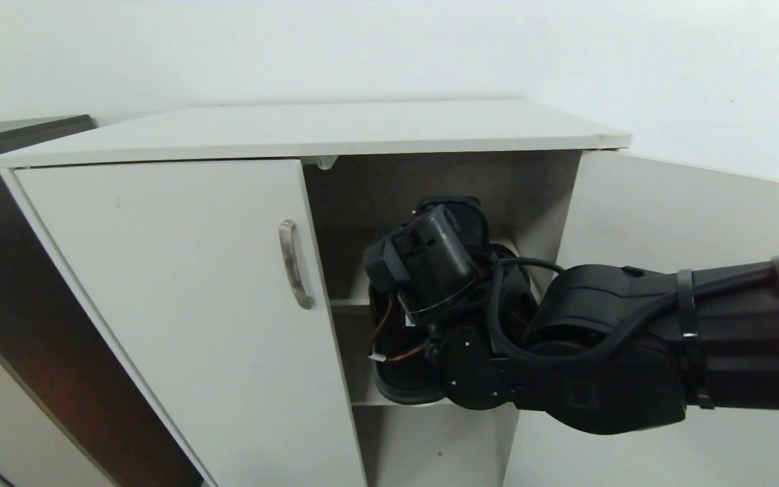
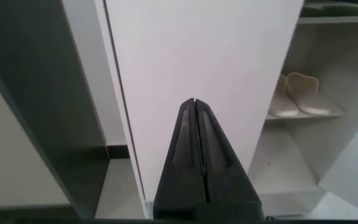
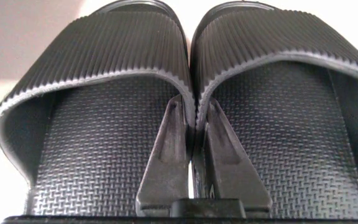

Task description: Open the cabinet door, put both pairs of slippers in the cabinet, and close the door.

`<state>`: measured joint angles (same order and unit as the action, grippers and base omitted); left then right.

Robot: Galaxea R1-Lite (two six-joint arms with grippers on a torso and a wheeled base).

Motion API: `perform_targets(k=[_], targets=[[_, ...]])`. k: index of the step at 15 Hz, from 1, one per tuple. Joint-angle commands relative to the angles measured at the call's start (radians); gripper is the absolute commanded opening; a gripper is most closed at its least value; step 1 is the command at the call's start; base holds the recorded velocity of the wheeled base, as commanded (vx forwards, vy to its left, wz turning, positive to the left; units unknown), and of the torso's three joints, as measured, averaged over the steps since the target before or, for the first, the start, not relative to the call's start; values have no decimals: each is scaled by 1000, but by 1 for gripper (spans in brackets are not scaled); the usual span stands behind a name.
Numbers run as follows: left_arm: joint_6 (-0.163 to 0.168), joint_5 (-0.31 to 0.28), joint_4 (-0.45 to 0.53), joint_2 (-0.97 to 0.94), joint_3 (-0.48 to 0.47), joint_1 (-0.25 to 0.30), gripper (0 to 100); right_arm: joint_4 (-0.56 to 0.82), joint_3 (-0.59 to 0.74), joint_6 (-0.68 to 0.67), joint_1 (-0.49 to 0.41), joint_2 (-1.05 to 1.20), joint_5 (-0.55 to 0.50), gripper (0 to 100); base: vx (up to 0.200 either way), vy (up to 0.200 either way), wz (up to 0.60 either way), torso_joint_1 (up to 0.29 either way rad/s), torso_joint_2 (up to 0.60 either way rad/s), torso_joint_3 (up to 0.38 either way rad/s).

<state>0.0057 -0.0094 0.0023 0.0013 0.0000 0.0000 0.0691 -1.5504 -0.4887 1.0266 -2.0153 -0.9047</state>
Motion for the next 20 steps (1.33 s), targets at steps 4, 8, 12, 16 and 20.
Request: perform_targets(k=[4, 8, 12, 16, 20], targets=[[0, 0, -1, 0, 0, 0, 0, -2, -3, -10, 1, -11, 1, 0, 150, 0, 0, -1, 2, 1], [0, 0, -1, 0, 0, 0, 0, -19, -7, -14, -22, -45, 1, 0, 0, 0, 0, 0, 0, 0], [0, 0, -1, 0, 0, 0, 0, -31, -40, -8, -71, -94, 4, 0, 0, 0, 0, 0, 0, 0], [-1, 0, -1, 0, 0, 0, 0, -29, -166, 47, -129, -152, 15, 0, 0, 0, 0, 0, 0, 0], [-1, 0, -1, 0, 0, 0, 0, -28, -244, 70, -157, -215, 17, 0, 0, 0, 0, 0, 0, 0]])
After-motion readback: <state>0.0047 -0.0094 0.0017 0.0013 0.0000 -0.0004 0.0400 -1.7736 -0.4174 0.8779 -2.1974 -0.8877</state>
